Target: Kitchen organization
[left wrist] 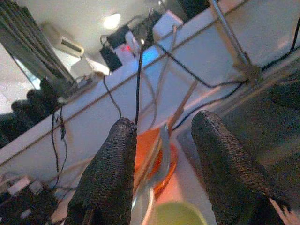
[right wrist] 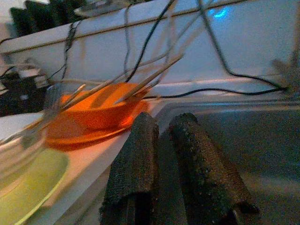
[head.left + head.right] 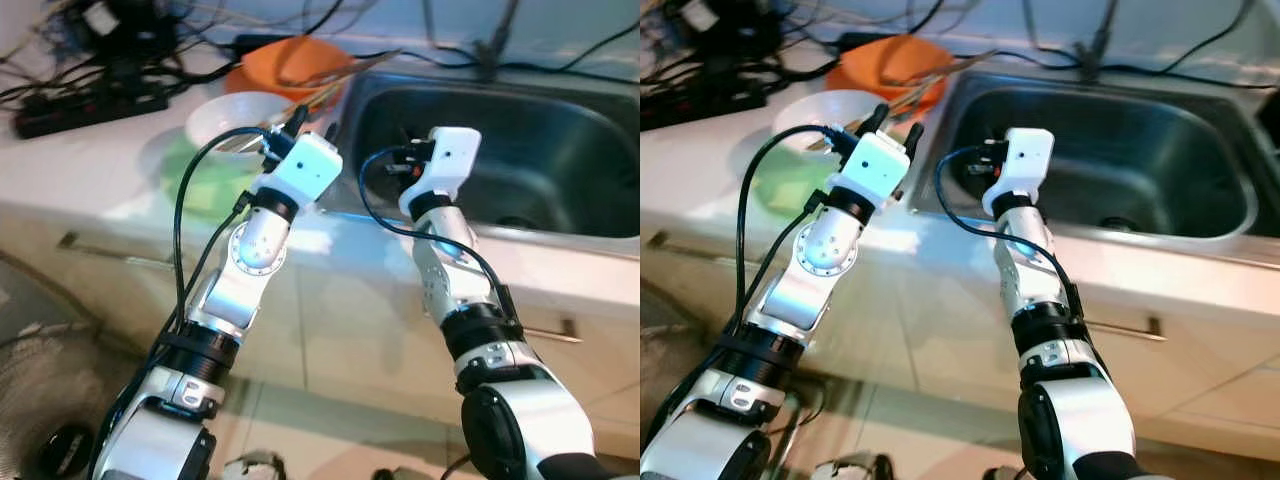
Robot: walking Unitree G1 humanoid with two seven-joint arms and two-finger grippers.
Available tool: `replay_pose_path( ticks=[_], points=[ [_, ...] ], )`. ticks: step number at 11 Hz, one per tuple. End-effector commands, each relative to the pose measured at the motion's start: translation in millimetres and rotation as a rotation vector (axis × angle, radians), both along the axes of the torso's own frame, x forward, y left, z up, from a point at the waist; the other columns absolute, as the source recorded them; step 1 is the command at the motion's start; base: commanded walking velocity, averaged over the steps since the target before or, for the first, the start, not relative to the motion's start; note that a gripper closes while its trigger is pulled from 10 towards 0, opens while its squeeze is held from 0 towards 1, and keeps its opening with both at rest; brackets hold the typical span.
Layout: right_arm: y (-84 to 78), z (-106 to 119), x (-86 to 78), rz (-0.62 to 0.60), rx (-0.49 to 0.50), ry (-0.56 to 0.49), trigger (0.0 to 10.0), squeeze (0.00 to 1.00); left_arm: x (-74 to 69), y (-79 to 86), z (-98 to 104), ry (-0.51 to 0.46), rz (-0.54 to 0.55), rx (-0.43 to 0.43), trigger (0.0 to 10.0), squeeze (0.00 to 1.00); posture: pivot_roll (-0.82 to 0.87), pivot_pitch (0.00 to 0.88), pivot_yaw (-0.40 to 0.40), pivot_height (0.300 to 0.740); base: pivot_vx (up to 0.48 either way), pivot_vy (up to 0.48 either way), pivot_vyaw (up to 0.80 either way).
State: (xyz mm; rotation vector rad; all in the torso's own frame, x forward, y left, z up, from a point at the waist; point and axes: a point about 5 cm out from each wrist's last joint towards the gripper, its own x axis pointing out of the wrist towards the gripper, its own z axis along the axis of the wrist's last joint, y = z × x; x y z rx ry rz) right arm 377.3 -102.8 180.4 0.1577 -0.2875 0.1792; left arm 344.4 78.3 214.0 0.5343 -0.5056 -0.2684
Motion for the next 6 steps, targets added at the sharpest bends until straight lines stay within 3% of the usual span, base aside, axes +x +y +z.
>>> replay_pose_path(
  ticks=[1,6],
  points=[
    [0.1,-0.5,-1.6,-0.001,0.010,-0.010,10.0,0.00,-2.1,2.3,3.7,-0.023,0.006,-0.014,10.0,0.00,0.12,0.068,0.014,0.740,0.300,0.000,0.00],
    [0.7,-1.2,-2.0,0.005,0.017,-0.010,10.0,0.00,-4.8,1.6,5.0,-0.034,-0.004,-0.021,10.0,0.00,0.12,0.069,0.013,0.740,0.311,0.000,0.00]
  ],
)
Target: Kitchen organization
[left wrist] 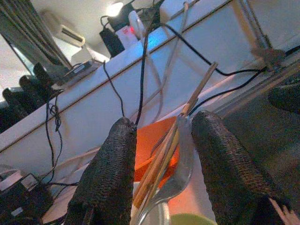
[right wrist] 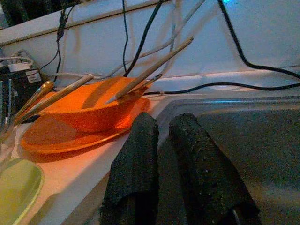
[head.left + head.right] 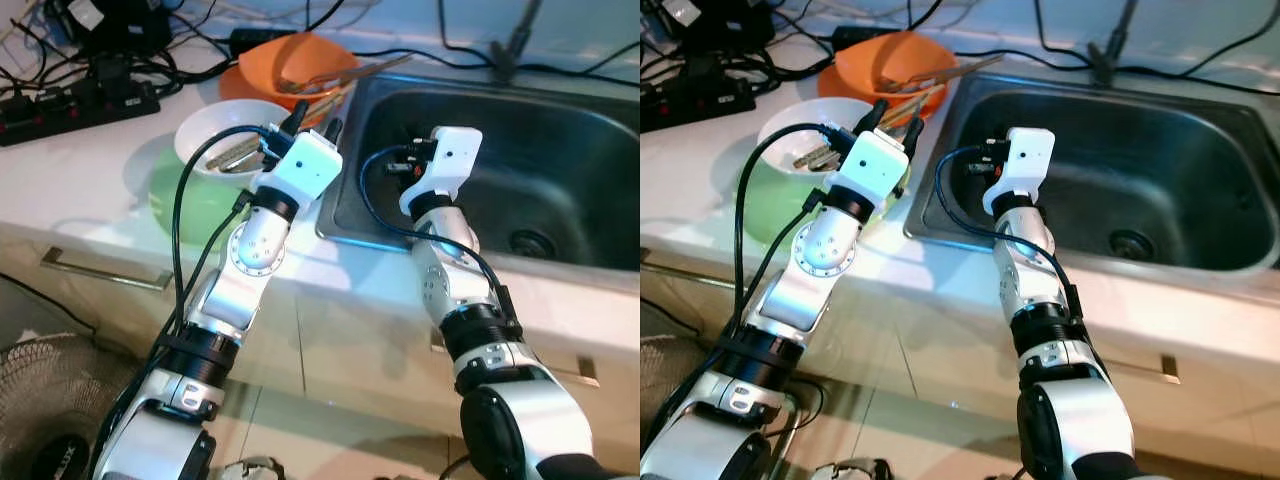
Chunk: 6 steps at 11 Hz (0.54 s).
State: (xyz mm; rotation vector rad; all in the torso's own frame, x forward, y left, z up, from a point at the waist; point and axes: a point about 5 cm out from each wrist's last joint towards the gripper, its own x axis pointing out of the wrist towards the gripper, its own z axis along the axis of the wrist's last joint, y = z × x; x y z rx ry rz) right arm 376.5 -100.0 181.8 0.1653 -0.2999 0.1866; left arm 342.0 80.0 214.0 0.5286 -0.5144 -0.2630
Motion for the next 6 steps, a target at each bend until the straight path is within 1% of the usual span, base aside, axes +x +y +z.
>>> replay_pose_path(
  ticks=[1,5,6],
  points=[
    [-2.0,-3.0,-1.3,-0.002,0.010,0.004,10.0,0.00,-2.9,0.0,5.9,-0.030,-0.008,-0.019,10.0,0.00,0.12,0.069,0.014,0.740,0.315,0.000,0.00],
    [-2.8,-3.3,-1.5,-0.004,0.012,0.004,10.0,0.00,-3.9,-1.4,8.5,-0.046,-0.017,-0.013,10.0,0.00,0.12,0.068,0.013,0.740,0.334,0.000,0.00],
    [-2.7,-3.4,-1.5,-0.003,0.013,0.004,10.0,0.00,-4.8,-3.5,7.7,-0.048,-0.030,-0.001,10.0,0.00,0.12,0.069,0.014,0.740,0.000,0.000,0.00]
  ],
)
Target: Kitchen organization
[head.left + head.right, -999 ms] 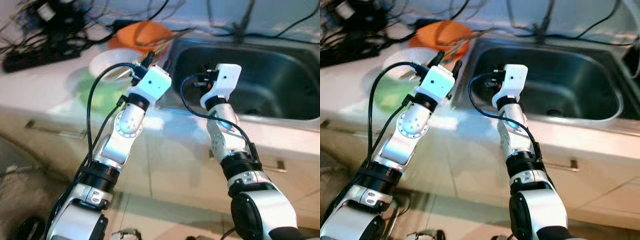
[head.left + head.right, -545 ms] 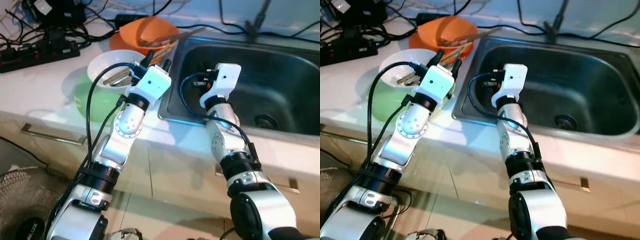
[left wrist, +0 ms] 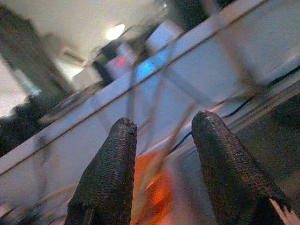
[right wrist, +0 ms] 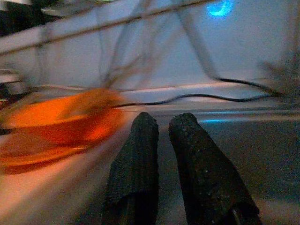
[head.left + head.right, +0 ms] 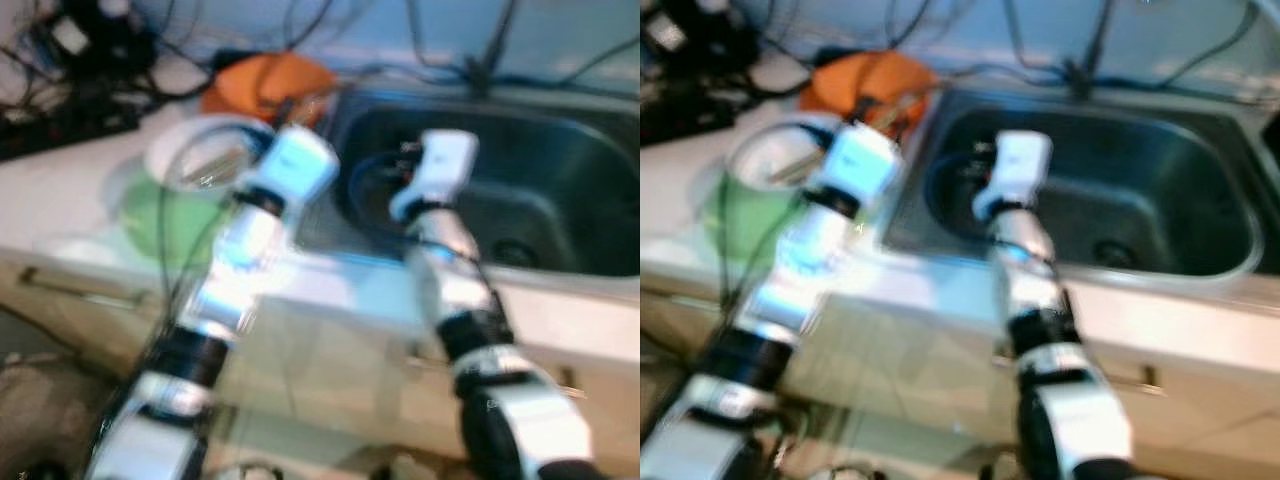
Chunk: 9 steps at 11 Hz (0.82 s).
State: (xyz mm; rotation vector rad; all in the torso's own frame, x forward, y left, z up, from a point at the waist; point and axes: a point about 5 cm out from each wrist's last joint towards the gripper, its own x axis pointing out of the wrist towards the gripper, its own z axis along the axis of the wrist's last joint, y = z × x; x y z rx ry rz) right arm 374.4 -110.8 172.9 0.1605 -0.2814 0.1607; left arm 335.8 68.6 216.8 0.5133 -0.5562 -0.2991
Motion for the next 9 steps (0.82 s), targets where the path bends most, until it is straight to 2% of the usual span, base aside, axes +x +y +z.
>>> replay_pose_path(
  ticks=[1,6,8,9],
  points=[
    [8.6,5.3,0.4,0.024,0.017,-0.015,10.0,0.00,-0.1,6.2,3.3,-0.018,0.008,0.009,10.0,0.00,0.12,0.068,0.014,0.740,0.000,0.000,0.00],
    [9.0,4.5,0.5,0.026,0.020,-0.011,10.0,0.00,1.9,9.0,6.1,-0.019,0.026,0.015,10.0,0.00,0.12,0.066,0.013,0.740,0.000,0.000,0.00],
    [9.0,4.3,0.7,0.028,0.020,-0.010,10.0,0.00,9.5,10.9,12.6,-0.006,0.045,0.034,10.0,0.00,0.13,0.065,0.010,0.740,0.000,0.000,0.00],
    [10.1,4.1,0.7,0.031,0.020,-0.009,10.0,0.00,18.1,11.7,15.2,0.014,0.055,0.068,10.0,0.00,0.13,0.065,0.012,0.740,0.000,0.000,0.00]
  ],
)
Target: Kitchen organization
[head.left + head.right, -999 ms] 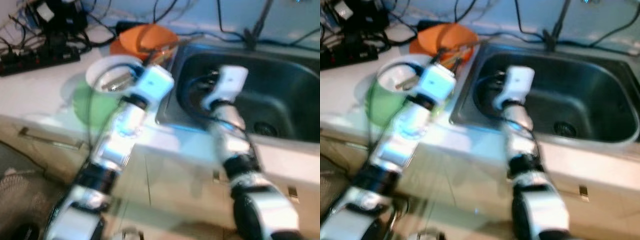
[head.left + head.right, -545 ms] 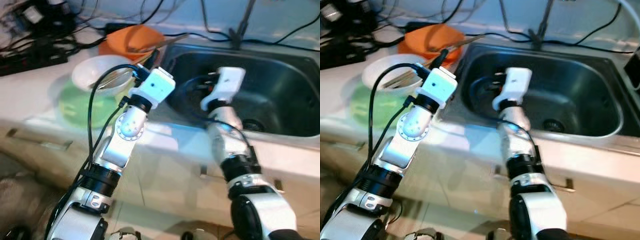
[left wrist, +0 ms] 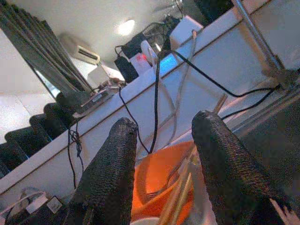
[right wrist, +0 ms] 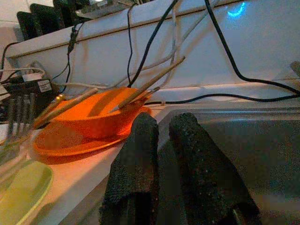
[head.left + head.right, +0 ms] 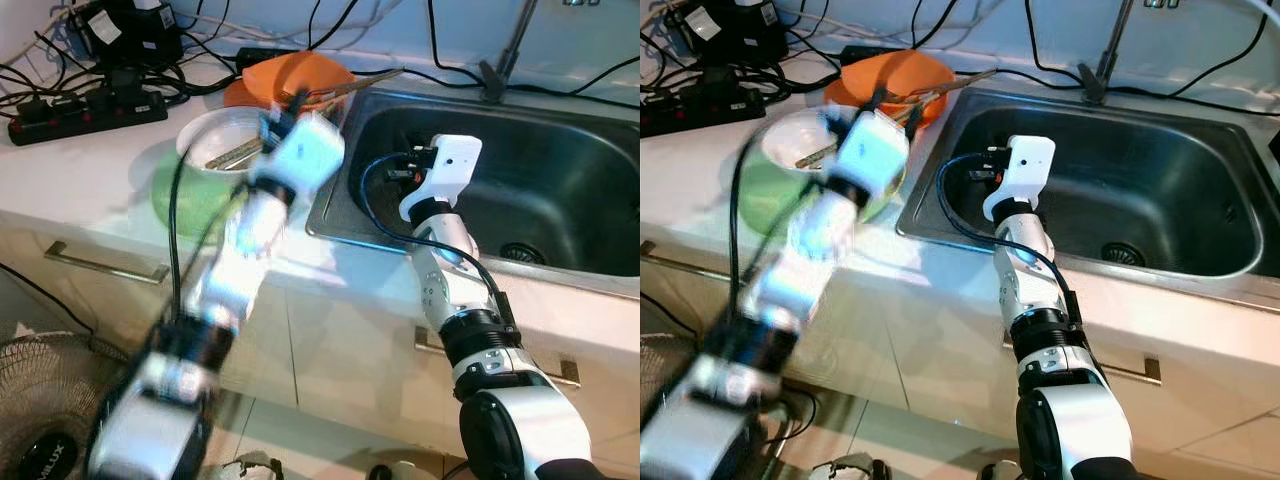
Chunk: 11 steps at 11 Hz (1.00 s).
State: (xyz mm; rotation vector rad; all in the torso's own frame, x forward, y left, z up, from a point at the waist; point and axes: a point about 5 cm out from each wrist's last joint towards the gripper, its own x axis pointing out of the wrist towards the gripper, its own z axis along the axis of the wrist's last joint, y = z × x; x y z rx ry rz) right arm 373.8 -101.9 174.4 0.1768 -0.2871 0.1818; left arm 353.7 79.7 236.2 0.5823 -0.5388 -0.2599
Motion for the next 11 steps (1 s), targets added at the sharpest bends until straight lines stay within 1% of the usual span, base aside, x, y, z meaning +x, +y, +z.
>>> replay_pose_path(
  ticks=[1,2,4,6,9,10,11],
  points=[
    [2.0,2.4,1.2,0.010,0.007,-0.002,10.0,0.00,6.4,2.3,-5.7,0.044,0.023,0.037,10.0,0.00,0.13,0.064,0.014,0.740,0.000,0.000,0.00],
    [2.7,2.1,0.9,0.012,0.007,-0.001,10.0,0.00,15.2,2.3,-8.9,0.074,0.045,0.072,10.0,0.00,0.12,0.064,0.016,0.740,0.000,0.000,0.00],
    [2.2,1.7,0.5,0.008,0.007,-0.002,10.0,0.00,24.5,-2.0,-9.9,0.127,0.028,0.093,10.0,0.00,0.12,0.064,0.019,0.740,0.000,0.000,0.00],
    [2.2,1.3,0.2,0.006,0.007,-0.001,10.0,0.00,26.6,-6.9,-15.1,0.159,0.009,0.106,10.0,0.00,0.12,0.067,0.019,0.740,0.000,0.000,0.00],
    [3.5,2.1,0.5,0.010,0.011,-0.002,10.0,0.00,29.9,-14.6,-15.8,0.173,-0.006,0.131,10.0,0.00,0.12,0.064,0.019,0.740,0.000,0.000,0.00],
    [3.4,2.0,0.5,0.010,0.011,-0.002,10.0,0.00,31.3,-15.1,-16.4,0.173,0.007,0.142,10.0,0.00,0.12,0.065,0.019,0.740,0.000,0.000,0.00],
    [3.5,1.7,0.5,0.011,0.011,-0.001,10.0,0.00,36.1,-16.4,-12.0,0.165,0.036,0.149,10.0,0.00,0.12,0.062,0.018,0.740,0.000,0.000,0.00]
  ],
)
